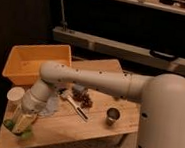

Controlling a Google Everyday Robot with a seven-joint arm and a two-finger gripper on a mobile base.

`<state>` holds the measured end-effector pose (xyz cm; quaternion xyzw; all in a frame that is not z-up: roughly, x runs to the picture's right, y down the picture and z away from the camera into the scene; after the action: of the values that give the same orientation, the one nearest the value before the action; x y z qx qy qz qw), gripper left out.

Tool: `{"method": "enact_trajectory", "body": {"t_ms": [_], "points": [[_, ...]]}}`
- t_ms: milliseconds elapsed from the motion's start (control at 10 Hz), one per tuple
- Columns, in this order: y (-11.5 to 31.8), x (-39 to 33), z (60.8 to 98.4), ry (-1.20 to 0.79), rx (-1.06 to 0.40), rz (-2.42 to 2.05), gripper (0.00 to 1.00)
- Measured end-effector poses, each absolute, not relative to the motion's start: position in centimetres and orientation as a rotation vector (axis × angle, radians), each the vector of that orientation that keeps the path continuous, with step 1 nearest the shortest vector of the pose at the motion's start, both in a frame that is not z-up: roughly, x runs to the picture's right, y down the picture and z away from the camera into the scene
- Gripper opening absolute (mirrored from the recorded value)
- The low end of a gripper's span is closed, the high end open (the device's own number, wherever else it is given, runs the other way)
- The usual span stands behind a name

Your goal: Place pepper in plastic cup

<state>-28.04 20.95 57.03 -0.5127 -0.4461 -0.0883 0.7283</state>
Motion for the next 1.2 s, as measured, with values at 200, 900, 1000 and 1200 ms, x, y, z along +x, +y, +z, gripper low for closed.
{"method": "enact_trajectory", "body": {"t_ms": [200,900,1000,1200], "points": [[20.9,-28.5,57.6,-0.981,-1.133,-0.196,0.12],[23.0,-28.8,60.9,-0.949,-1.174,-0.194,0.45],[22.9,-29.2,61.2,-0.946,-1.167,-0.202,0.56],[22.9,-30.2,61.5,-0.943,-1.160,-0.219,0.75]]}}
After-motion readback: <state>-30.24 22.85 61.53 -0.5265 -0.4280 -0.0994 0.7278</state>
